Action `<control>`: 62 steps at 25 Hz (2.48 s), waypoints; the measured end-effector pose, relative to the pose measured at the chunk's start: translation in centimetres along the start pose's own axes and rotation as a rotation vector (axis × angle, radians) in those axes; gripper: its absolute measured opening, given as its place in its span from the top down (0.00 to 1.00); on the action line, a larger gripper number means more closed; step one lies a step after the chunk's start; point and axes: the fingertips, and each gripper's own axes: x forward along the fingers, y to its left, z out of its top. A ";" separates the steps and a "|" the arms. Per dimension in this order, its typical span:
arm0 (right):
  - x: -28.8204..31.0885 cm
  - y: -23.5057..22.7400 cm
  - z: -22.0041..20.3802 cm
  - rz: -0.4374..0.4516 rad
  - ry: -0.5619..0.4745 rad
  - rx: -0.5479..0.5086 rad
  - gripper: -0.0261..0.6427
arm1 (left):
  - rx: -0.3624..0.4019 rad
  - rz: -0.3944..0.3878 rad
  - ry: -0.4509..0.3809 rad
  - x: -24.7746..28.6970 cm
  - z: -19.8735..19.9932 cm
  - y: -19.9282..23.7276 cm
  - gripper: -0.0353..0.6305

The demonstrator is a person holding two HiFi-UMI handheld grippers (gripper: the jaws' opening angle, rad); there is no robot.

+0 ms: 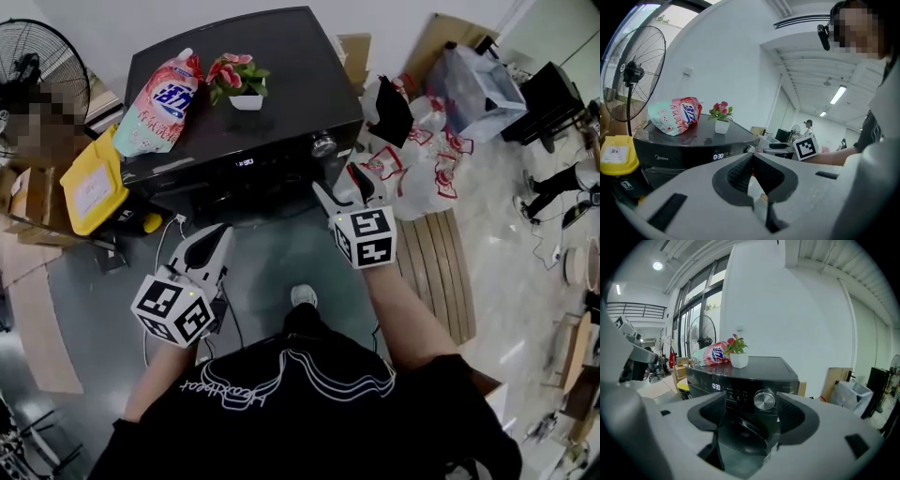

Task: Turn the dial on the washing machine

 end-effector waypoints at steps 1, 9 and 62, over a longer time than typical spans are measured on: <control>0.8 -0.4 -0.4 -0.005 0.010 -0.001 0.47 | -0.001 0.006 0.003 0.4 -0.1 0.3 0.94; 6.2 -3.0 -2.6 -0.038 0.063 -0.047 0.48 | -0.044 0.066 0.021 2.5 -0.8 2.0 0.94; 10.9 -4.7 -4.4 0.059 0.010 0.377 0.54 | -0.138 0.228 -0.026 0.4 -3.5 3.4 0.94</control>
